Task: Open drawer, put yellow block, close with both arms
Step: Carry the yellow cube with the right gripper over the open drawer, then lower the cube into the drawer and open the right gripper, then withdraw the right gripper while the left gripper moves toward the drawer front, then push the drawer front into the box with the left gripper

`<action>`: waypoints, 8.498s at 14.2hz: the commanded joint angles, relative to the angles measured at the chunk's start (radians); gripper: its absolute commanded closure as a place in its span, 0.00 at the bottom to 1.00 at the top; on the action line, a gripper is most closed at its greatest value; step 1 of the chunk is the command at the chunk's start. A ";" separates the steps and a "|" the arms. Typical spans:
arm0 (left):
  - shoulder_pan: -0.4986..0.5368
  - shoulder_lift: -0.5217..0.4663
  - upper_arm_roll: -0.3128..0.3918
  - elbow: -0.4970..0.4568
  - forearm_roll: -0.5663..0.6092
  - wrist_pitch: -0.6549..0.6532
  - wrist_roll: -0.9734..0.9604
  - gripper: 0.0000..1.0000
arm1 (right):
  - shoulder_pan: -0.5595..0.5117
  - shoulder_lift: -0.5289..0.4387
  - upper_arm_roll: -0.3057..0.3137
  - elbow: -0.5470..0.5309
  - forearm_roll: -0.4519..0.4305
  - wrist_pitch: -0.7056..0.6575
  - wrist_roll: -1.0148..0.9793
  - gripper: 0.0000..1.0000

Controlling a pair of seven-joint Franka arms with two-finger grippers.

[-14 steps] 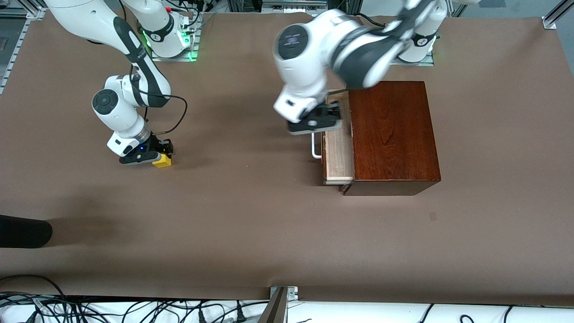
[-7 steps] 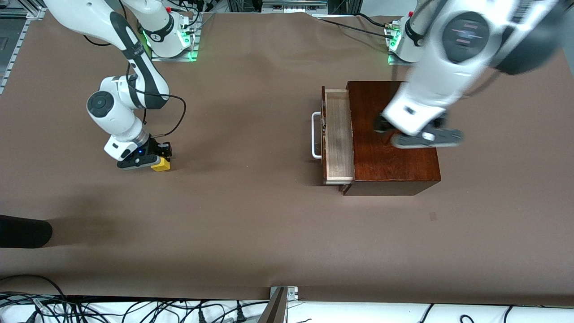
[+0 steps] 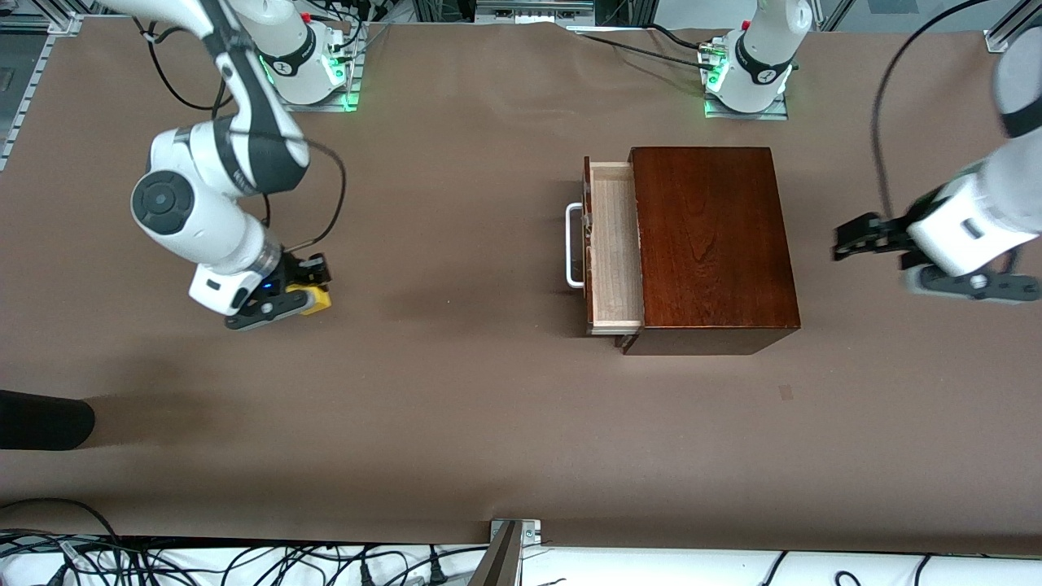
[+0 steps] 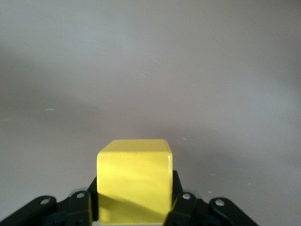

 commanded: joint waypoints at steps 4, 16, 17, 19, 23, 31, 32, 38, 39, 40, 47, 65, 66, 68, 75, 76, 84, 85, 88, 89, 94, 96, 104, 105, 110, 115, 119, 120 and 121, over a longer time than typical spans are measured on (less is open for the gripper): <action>-0.087 -0.266 0.096 -0.342 -0.009 0.240 0.031 0.00 | 0.305 0.062 -0.003 0.228 0.003 -0.082 -0.013 1.00; -0.077 -0.240 0.085 -0.285 -0.006 0.163 0.028 0.00 | 0.692 0.407 -0.003 0.696 -0.105 -0.068 -0.183 1.00; -0.078 -0.240 0.085 -0.285 -0.006 0.163 0.028 0.00 | 0.707 0.416 -0.003 0.696 -0.109 -0.059 -0.217 1.00; -0.083 -0.240 0.079 -0.284 -0.005 0.161 0.026 0.00 | 0.721 0.433 -0.004 0.696 -0.115 -0.037 -0.234 1.00; -0.086 -0.240 0.081 -0.277 -0.005 0.155 0.035 0.00 | 0.741 0.464 -0.004 0.696 -0.167 -0.019 -0.246 1.00; -0.089 -0.240 0.081 -0.276 -0.005 0.154 0.031 0.00 | 0.762 0.519 -0.004 0.695 -0.245 0.079 -0.282 1.00; -0.089 -0.240 0.081 -0.276 -0.005 0.154 0.031 0.00 | 0.762 0.525 -0.004 0.695 -0.257 0.082 -0.282 1.00; -0.089 -0.240 0.081 -0.276 -0.005 0.154 0.032 0.00 | 0.762 0.550 -0.004 0.690 -0.287 0.095 -0.282 1.00; -0.089 -0.240 0.081 -0.276 -0.005 0.154 0.032 0.00 | 0.762 0.551 -0.004 0.688 -0.287 0.096 -0.285 1.00; -0.089 -0.240 0.081 -0.276 -0.005 0.154 0.032 0.00 | 0.762 0.554 -0.004 0.688 -0.287 0.096 -0.285 1.00; -0.089 -0.240 0.081 -0.276 -0.005 0.154 0.034 0.00 | 0.761 0.581 -0.011 0.687 -0.308 0.104 -0.280 1.00; -0.087 -0.240 0.081 -0.276 -0.020 0.117 0.066 0.00 | 0.698 0.463 -0.007 0.759 -0.241 -0.054 -0.277 0.00; -0.087 -0.240 0.081 -0.276 -0.029 0.103 0.109 0.00 | 0.689 0.438 -0.009 0.759 -0.230 -0.066 -0.277 0.00; -0.087 -0.239 0.082 -0.276 -0.046 0.082 0.259 0.00 | 0.645 0.391 -0.015 0.759 -0.189 -0.088 -0.277 0.00; -0.101 -0.184 0.078 -0.277 -0.115 -0.059 0.808 0.00 | 0.361 0.237 -0.014 0.757 -0.055 -0.168 -0.279 0.00; -0.118 -0.173 0.067 -0.277 -0.156 -0.108 0.831 0.00 | 0.320 0.196 -0.012 0.751 -0.037 -0.169 -0.279 0.00; -0.379 0.083 0.036 -0.058 -0.298 -0.117 0.919 0.00 | 0.040 -0.258 -0.018 0.273 0.067 -0.309 -0.268 0.00; -0.418 0.118 0.036 -0.035 -0.295 -0.068 0.946 0.00 | 0.023 -0.295 -0.032 0.223 0.071 -0.309 -0.266 0.00; -0.546 0.172 0.036 -0.041 -0.223 0.133 0.951 0.00 | 0.022 -0.355 -0.128 0.121 0.069 -0.312 -0.253 0.00; -0.567 0.191 0.036 -0.041 -0.197 0.169 0.951 0.00 | 0.022 -0.366 -0.148 0.100 0.068 -0.316 -0.225 0.00; -0.665 0.243 0.033 -0.079 -0.059 0.310 0.953 0.00 | 0.022 -0.363 -0.181 0.101 0.051 -0.375 -0.067 0.00; -0.711 0.283 0.033 -0.095 -0.028 0.400 0.953 0.00 | 0.022 -0.366 -0.181 0.104 0.022 -0.411 -0.050 0.00; -0.765 0.357 0.035 -0.142 -0.006 0.474 0.941 0.00 | 0.022 -0.354 -0.195 0.154 -0.014 -0.442 -0.041 0.00; -0.756 0.355 0.035 -0.162 -0.006 0.473 0.942 0.00 | 0.022 -0.352 -0.195 0.153 -0.014 -0.442 -0.045 0.00; -0.735 0.337 0.061 -0.182 -0.003 0.375 0.950 0.00 | 0.022 -0.355 -0.201 0.167 -0.012 -0.442 -0.038 0.00; -0.689 0.314 0.064 -0.176 0.043 0.280 0.953 0.00 | 0.022 -0.358 -0.202 0.165 -0.015 -0.473 -0.015 0.00; -0.664 0.309 0.065 -0.175 0.044 0.249 0.953 0.00 | 0.022 -0.358 -0.221 0.164 -0.014 -0.473 -0.013 0.00; -0.660 0.298 0.065 -0.176 0.044 0.237 0.953 0.00 | 0.022 -0.357 -0.221 0.164 -0.012 -0.475 -0.013 0.00; -0.654 0.297 0.065 -0.175 0.044 0.221 0.953 0.00 | 0.022 -0.357 -0.221 0.164 -0.014 -0.475 -0.013 0.00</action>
